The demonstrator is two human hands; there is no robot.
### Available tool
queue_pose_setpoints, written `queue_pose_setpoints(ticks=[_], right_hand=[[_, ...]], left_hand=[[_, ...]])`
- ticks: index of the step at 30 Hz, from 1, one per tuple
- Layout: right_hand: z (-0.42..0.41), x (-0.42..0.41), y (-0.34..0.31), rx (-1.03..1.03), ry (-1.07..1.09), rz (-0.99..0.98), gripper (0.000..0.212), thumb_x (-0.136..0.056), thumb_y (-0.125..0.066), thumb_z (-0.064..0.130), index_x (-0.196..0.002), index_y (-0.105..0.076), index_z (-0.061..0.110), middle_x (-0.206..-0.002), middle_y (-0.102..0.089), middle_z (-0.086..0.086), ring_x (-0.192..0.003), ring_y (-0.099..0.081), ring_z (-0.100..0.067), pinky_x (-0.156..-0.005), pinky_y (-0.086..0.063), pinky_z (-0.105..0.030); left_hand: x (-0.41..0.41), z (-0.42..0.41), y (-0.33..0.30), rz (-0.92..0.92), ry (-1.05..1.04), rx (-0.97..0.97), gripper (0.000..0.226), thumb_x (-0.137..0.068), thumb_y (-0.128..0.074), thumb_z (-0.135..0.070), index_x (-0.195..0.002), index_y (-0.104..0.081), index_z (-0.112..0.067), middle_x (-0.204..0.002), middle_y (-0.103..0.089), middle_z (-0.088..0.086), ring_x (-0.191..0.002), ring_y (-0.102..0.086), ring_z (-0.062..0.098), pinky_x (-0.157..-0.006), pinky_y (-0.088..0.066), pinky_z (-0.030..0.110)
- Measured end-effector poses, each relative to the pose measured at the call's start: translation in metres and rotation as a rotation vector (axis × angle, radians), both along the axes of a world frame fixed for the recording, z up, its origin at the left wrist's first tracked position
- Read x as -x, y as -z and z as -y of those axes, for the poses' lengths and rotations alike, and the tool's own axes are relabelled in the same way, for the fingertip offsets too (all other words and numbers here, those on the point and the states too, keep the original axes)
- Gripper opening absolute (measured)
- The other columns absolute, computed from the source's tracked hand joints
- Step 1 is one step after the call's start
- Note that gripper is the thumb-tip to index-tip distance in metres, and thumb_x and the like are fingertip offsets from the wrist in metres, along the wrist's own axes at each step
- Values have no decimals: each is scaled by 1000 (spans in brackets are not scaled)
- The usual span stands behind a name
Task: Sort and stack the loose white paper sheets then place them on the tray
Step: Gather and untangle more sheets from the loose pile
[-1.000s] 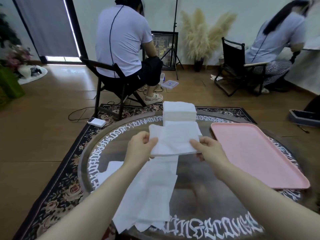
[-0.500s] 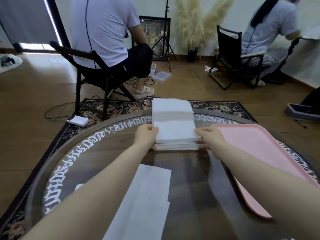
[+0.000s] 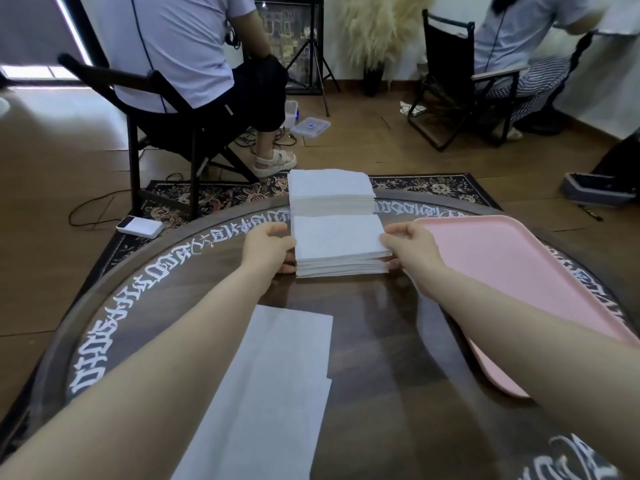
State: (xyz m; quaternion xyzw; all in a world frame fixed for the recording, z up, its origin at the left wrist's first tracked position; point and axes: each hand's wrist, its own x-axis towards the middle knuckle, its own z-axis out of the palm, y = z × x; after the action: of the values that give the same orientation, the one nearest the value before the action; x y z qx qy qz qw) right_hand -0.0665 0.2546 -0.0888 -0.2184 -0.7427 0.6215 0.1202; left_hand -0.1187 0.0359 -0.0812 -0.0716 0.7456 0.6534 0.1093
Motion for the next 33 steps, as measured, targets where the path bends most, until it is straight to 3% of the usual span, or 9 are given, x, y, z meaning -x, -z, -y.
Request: queue_pose_setpoints(ticks=[8,16,19,21,23,25,27,29,33], right_hand=[[-1,-1,2,-52,-45,-10,17,-91,-63,6,-86,-55,21,-87,-57,0,-71,-56,-14,-44,-47,-20],[2,-4,2,-55,-62,0,12,-91,-63,7,-91,-57,18,-82,-56,-1,-72,-55,-16,-59,-47,-32],[2,-5,1,-40,-25,2,11,-90,-64,10,-92,-57,18,-89,-56,-2,-74,-56,-18,-64,-50,-40],[0,-9,0,-117,-20,-21,15,-89,-68,14,-101,-58,16,-92,-56,0,-84,-58,-19,-75,-53,-44],[-5,-16,1,-272,-123,-30,33,-85,-75,24,-112,-58,16,-104,-58,0,-94,-58,-17,-88,-51,-40],[-9,-25,1,-406,-315,-1,59,-77,-83,28,-127,-54,20,-121,-55,-3,-105,-59,-17,-94,-50,-38],[-9,-33,5,-628,-440,38,76,-74,-85,26,-140,-46,25,-131,-48,-2,-115,-54,-19,-100,-45,-38],[-4,-36,10,-758,-422,3,72,-80,-79,20,-142,-44,28,-133,-45,-1,-120,-49,-18,-103,-42,-37],[8,-37,10,-763,-340,-29,61,-86,-69,10,-141,-46,23,-135,-44,-2,-120,-49,-20,-99,-45,-38]], left_hand=[[-4,0,1,0,-31,-26,39,-94,-55,0,-132,-52,-8,-84,-67,4,-60,-62,13,-51,-54,25],[-6,1,0,-11,-64,-31,35,-93,-56,1,-127,-56,-7,-86,-66,6,-58,-60,13,-50,-54,26],[-7,3,1,-23,-56,2,30,-94,-56,-3,-123,-59,-7,-85,-66,5,-60,-62,15,-57,-56,32],[-10,7,1,-129,-30,141,26,-97,-54,-18,-121,-63,-12,-86,-67,2,-68,-63,19,-66,-56,39],[-15,13,2,-342,98,489,35,-97,-51,-43,-125,-61,-24,-101,-66,-4,-91,-63,19,-81,-52,40],[-22,17,6,-486,311,856,59,-90,-53,-61,-140,-46,-32,-119,-57,-5,-112,-54,18,-91,-46,39],[-26,16,10,-560,441,1090,71,-87,-57,-61,-148,-33,-33,-124,-51,-1,-120,-47,21,-93,-44,38],[-27,13,14,-608,439,1152,65,-91,-59,-49,-148,-32,-33,-123,-52,0,-121,-45,23,-91,-44,36],[-27,13,11,-583,415,1108,60,-94,-59,-37,-148,-32,-33,-121,-54,1,-120,-46,24,-90,-43,38]])
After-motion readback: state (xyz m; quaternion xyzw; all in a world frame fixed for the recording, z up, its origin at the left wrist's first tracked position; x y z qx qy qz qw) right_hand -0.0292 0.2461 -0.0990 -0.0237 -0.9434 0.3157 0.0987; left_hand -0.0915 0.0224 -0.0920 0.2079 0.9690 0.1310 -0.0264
